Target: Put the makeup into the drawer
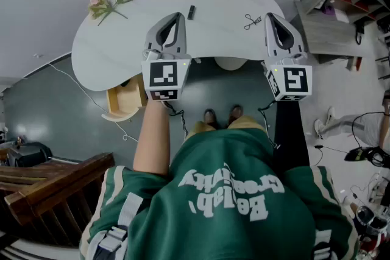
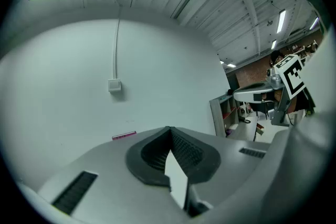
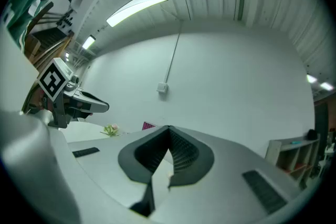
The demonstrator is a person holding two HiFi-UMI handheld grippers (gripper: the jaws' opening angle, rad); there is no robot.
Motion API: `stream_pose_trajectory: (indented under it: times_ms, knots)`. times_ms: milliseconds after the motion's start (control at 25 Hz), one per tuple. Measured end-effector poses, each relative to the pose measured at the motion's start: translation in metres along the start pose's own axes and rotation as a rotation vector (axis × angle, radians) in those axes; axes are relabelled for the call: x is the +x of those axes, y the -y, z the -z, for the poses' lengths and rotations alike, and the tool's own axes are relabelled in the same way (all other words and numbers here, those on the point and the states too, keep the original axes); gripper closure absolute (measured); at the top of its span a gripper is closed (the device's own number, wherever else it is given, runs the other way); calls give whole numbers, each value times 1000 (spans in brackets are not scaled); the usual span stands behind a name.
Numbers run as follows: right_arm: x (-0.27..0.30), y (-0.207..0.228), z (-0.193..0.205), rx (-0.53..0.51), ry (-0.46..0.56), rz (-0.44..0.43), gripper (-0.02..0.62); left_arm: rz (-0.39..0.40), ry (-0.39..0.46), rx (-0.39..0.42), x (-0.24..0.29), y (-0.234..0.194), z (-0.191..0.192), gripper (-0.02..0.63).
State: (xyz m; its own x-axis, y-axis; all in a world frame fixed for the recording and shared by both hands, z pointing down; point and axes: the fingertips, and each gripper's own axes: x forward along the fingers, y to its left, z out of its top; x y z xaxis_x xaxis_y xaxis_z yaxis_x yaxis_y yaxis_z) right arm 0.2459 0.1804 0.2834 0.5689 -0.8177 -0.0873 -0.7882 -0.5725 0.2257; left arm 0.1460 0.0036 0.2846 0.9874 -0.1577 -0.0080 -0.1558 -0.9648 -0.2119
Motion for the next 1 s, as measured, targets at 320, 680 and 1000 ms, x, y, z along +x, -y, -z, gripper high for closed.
stream_pose_trajectory:
  times_ms: [320, 680, 1000]
  knots:
    - [-7, -8, 2, -36, -36, -20, 588, -35, -4, -13, -11, -10, -1, 591]
    - [-15, -18, 7, -9, -10, -24, 586, -43, -24, -21, -23, -15, 10, 591]
    - [17, -10, 18, -38, -2, -77, 586, -77, -44, -24, -2, -18, 18, 591]
